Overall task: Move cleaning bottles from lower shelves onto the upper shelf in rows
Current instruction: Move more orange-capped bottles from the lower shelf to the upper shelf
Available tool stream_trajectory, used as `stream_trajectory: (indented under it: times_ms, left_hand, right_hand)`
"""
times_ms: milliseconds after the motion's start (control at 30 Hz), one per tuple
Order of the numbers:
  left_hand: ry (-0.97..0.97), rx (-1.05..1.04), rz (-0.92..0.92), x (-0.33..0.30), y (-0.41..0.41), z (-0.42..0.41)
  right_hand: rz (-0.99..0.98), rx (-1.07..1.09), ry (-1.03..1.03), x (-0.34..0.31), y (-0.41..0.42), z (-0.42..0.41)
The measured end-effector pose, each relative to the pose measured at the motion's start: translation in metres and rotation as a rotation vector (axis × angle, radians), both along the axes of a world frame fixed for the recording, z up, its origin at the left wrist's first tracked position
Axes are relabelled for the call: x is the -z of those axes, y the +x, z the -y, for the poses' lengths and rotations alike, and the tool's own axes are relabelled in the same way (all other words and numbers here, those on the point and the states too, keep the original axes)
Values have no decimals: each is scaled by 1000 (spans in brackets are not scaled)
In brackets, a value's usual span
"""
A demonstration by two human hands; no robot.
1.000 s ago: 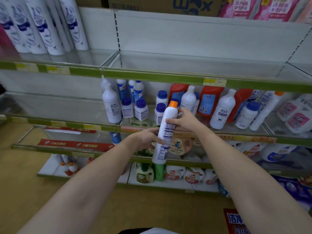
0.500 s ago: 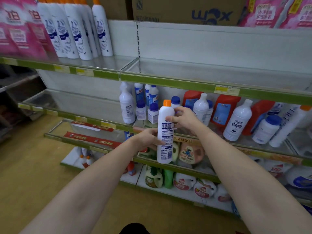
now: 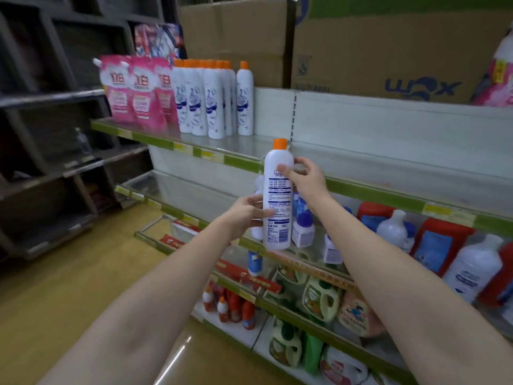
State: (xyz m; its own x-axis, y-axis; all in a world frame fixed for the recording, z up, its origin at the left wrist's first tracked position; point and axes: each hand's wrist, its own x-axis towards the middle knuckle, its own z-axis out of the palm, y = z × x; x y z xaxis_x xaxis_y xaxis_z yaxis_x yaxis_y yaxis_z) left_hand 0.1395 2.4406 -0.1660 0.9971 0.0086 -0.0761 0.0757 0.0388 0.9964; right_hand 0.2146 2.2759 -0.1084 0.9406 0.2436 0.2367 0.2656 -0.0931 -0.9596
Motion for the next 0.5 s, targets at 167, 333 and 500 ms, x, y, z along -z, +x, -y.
stream_trajectory:
  times_ms: [167, 333, 500]
  left_hand:
    - [15, -97, 121, -46, 23, -44]
    - [95, -149, 288, -90, 52, -88]
    - [268, -254, 392, -120, 102, -132]
  right_hand:
    - [93, 11, 49, -47, 19, -56]
    - [182, 81, -6, -82, 40, -113]
    - [239, 153, -77, -111, 71, -167]
